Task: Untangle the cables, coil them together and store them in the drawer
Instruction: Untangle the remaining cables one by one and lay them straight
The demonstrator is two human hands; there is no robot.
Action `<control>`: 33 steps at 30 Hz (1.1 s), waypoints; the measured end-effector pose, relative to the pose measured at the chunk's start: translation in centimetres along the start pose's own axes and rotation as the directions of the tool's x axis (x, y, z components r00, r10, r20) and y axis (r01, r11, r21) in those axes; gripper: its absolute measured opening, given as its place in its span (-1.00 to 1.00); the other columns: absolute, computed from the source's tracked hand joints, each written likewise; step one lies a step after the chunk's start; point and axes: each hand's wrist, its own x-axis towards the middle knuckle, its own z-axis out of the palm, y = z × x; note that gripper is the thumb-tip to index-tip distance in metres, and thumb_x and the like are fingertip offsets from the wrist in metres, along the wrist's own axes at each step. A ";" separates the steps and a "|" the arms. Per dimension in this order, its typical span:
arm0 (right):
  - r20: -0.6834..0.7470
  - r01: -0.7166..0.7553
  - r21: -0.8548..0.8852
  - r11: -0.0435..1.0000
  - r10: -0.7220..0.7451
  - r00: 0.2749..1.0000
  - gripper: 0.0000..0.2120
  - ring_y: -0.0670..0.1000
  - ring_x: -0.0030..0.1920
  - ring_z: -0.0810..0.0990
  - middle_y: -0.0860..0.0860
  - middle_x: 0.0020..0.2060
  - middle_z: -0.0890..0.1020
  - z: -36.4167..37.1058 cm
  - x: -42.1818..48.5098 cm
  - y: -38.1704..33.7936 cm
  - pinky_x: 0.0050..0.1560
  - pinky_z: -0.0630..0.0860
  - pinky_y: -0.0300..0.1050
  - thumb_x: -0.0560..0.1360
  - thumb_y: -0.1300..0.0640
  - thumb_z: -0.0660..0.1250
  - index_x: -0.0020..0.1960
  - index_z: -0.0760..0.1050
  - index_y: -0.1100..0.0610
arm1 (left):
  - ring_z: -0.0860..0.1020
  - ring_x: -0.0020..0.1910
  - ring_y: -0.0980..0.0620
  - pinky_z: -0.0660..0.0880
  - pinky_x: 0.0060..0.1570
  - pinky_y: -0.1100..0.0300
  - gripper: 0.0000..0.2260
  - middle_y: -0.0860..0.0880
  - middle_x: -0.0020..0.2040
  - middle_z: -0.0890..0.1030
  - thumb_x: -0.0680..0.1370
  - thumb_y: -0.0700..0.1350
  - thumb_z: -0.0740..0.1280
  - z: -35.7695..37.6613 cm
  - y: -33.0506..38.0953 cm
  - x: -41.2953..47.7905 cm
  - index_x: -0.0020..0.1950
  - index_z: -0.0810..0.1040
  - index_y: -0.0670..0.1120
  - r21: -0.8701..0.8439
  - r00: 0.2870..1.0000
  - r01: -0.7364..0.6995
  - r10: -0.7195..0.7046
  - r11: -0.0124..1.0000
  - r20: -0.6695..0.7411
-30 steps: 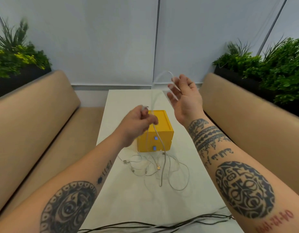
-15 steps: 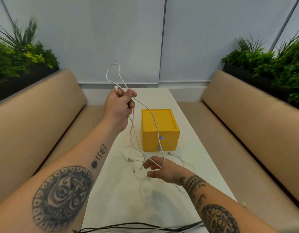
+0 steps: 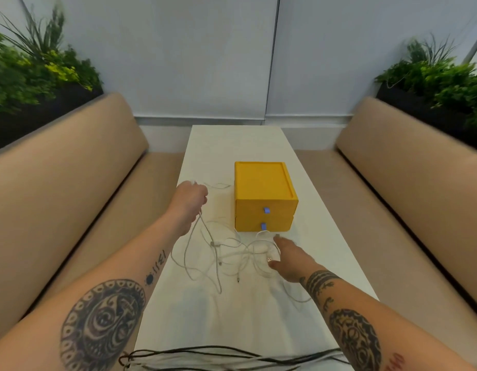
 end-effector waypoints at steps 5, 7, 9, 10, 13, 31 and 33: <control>-0.017 -0.047 -0.050 0.998 0.046 0.999 -0.36 0.13 0.46 0.34 0.06 0.48 0.36 1.4 1.2 0.5 0.39 0.33 0.01 0.58 -0.18 0.25 0.56 0.17 0.05 | 0.18 -0.41 0.00 0.09 -0.41 0.20 -0.87 -0.03 -0.31 0.32 0.45 -0.22 0.18 0.6 -4.0 1.0 -0.18 0.25 -0.05 0.148 0.998 0.051 -0.056 0.988 0.032; -0.004 -0.042 -0.068 0.997 0.041 0.999 -0.61 0.13 0.31 0.49 0.09 0.23 0.54 2.0 1.7 0.4 0.19 0.43 -0.04 0.61 -0.12 0.22 0.34 0.41 0.07 | 0.25 -0.37 -0.01 0.15 -0.38 0.18 -0.91 -0.02 -0.27 0.38 0.47 -0.19 0.20 0.9 -5.0 1.1 -0.18 0.29 -0.06 0.182 0.997 0.057 -0.064 0.982 0.035; -0.032 0.007 0.031 1.000 -0.006 0.999 -0.78 0.13 0.12 0.58 0.08 0.00 0.59 2.3 2.1 0.4 -0.03 0.42 -0.10 0.65 -0.01 0.19 0.09 0.50 0.11 | 0.30 -0.36 0.00 0.20 -0.38 0.17 -0.91 -0.01 -0.25 0.42 0.49 -0.20 0.22 1.2 -5.6 1.3 -0.17 0.32 -0.08 0.215 0.998 0.053 -0.062 0.975 0.034; -0.079 0.033 0.132 0.991 -0.022 0.997 -0.80 0.11 0.05 0.58 0.08 -0.05 0.59 2.2 2.2 0.4 -0.09 0.36 -0.12 0.65 0.03 0.18 0.01 0.51 0.12 | 0.31 -0.36 0.01 0.21 -0.38 0.16 -0.90 -0.01 -0.24 0.42 0.49 -0.20 0.24 1.3 -6.0 1.5 -0.16 0.32 -0.08 0.232 0.998 0.050 -0.059 0.971 0.031; -0.283 0.101 0.513 0.853 0.057 0.957 -0.76 0.10 -0.12 0.56 0.07 -0.20 0.60 0.7 2.4 0.2 -0.15 0.40 -0.07 0.66 0.05 0.16 -0.06 0.54 0.11 | 0.31 -0.34 0.01 0.20 -0.38 0.16 -0.87 -0.03 -0.19 0.42 0.50 -0.19 0.25 1.5 -7.1 2.0 -0.17 0.30 -0.06 0.282 0.998 0.050 -0.061 0.958 0.030; -0.283 -0.152 0.445 0.883 0.300 0.911 -0.61 0.24 0.27 0.50 0.18 0.26 0.56 -1.7 0.9 4.4 0.13 0.38 -0.03 0.69 -0.01 0.05 0.39 0.40 0.17 | 0.42 -0.21 0.04 0.30 -0.29 0.16 -0.73 0.04 -0.15 0.44 0.49 0.00 0.42 4.2 -11.2 2.5 -0.13 0.34 -0.06 0.537 0.993 -0.044 -0.020 0.842 0.113; -0.167 -0.211 0.339 0.917 0.279 0.946 -0.56 0.24 0.38 0.40 0.20 0.42 0.42 -0.9 1.1 4.9 0.31 0.33 0.01 0.69 0.03 0.05 0.50 0.26 0.22 | 0.45 -0.16 0.01 0.31 -0.29 0.16 -0.70 0.02 -0.09 0.45 0.46 0.03 0.45 4.5 -11.4 2.5 -0.08 0.38 -0.08 0.595 0.992 -0.076 0.000 0.800 0.127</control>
